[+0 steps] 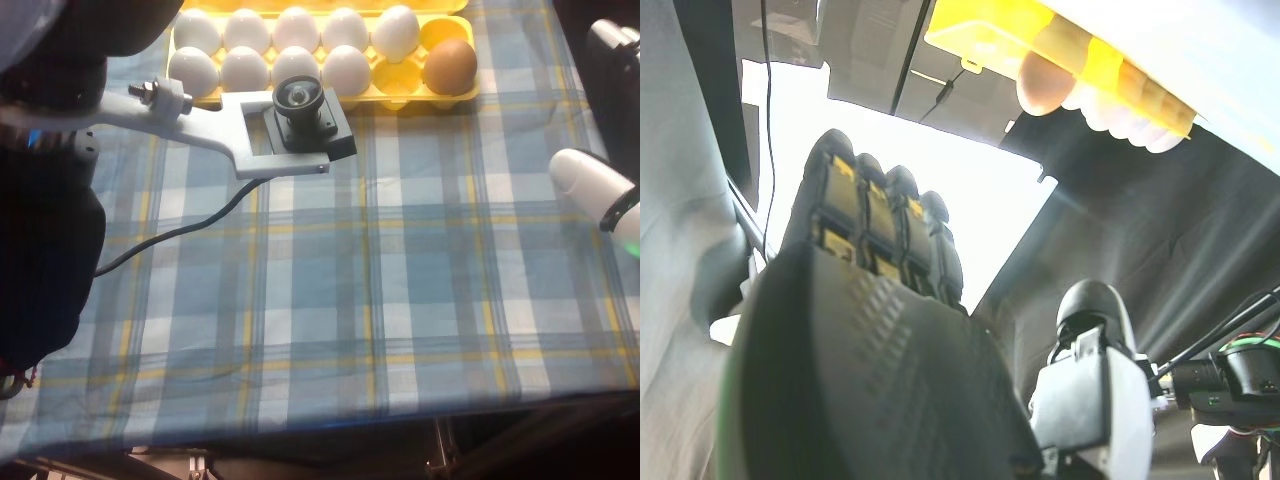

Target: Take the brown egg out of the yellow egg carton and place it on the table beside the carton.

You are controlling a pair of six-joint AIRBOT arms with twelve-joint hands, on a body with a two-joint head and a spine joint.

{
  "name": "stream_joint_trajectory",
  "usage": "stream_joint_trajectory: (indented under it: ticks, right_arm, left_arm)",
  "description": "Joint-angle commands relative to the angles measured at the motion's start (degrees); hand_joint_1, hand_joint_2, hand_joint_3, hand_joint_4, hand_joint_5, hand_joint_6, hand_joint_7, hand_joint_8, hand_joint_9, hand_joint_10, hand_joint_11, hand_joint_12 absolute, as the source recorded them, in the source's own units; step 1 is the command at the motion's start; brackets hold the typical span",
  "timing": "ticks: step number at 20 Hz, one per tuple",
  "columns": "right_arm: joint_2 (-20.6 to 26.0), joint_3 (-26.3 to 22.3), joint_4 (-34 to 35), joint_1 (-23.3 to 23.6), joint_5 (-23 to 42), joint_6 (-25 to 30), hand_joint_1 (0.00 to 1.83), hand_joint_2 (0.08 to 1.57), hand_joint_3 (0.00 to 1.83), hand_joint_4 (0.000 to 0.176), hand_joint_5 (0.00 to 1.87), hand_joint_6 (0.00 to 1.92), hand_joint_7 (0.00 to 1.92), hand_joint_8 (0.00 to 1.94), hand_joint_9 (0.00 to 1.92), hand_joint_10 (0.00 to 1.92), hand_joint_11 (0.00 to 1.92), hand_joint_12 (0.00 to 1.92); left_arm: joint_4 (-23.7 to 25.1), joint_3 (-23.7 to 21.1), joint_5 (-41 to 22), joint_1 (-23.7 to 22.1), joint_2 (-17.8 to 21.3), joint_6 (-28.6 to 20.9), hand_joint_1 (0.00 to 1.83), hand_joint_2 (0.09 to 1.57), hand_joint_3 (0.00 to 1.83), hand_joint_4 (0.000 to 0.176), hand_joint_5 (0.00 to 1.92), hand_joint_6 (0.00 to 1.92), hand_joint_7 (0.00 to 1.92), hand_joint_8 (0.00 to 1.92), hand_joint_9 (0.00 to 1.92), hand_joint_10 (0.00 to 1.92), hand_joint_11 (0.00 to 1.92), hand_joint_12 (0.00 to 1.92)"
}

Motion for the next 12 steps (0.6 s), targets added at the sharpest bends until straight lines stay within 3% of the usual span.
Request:
stream_joint_trajectory:
  ticks: [1,2,5,7,11,12]
  right_arm:
    - [-0.1,0.2,-2.0,0.1,7.0,0.5,0.28,1.15,0.02,0.071,0.22,0.01,0.23,0.01,0.12,0.01,0.08,0.2]
    - [-0.1,0.2,-2.0,0.1,7.0,0.5,0.28,1.15,0.01,0.077,0.22,0.01,0.23,0.0,0.12,0.0,0.08,0.2]
    - [-0.1,1.0,-2.1,0.1,7.0,1.5,0.28,1.16,0.01,0.061,0.22,0.01,0.24,0.01,0.12,0.01,0.07,0.19]
    - [0.6,1.6,-2.5,0.2,7.0,1.6,0.29,1.16,0.01,0.057,0.22,0.0,0.24,0.0,0.12,0.0,0.06,0.18]
    - [3.2,5.0,-6.2,3.7,4.3,1.8,0.25,1.17,0.0,0.07,0.2,0.0,0.21,0.0,0.09,0.0,0.06,0.11]
    - [3.7,6.1,-7.1,5.3,2.6,1.8,0.25,1.16,0.0,0.081,0.2,0.0,0.21,0.0,0.1,0.0,0.08,0.11]
  left_arm:
    - [1.1,-0.3,-4.3,-1.1,-0.6,-0.7,0.32,1.37,0.01,0.0,0.68,1.81,1.2,1.92,1.3,1.92,1.11,1.92]
    - [1.1,-0.3,-4.3,-1.1,-0.6,-0.7,0.31,1.37,0.01,0.0,0.68,1.75,1.19,1.92,1.3,1.92,1.09,1.92]
    - [1.1,-0.3,-4.3,-1.1,-0.6,-0.7,0.32,1.38,0.0,0.0,0.66,1.71,1.19,1.92,1.3,1.92,1.11,1.92]
    - [1.1,-0.4,-4.3,-1.1,-0.6,-0.7,0.34,1.38,0.0,0.0,0.7,1.87,1.22,1.92,1.33,1.92,1.15,1.92]
    - [1.1,-0.4,-4.3,-1.1,-0.6,-0.7,0.39,1.36,0.0,0.0,0.69,1.66,1.2,1.92,1.31,1.92,1.09,1.92]
    - [1.1,-0.4,-4.3,-1.1,-0.6,-0.7,0.36,1.37,0.0,0.0,0.69,1.77,1.21,1.92,1.32,1.92,1.1,1.92]
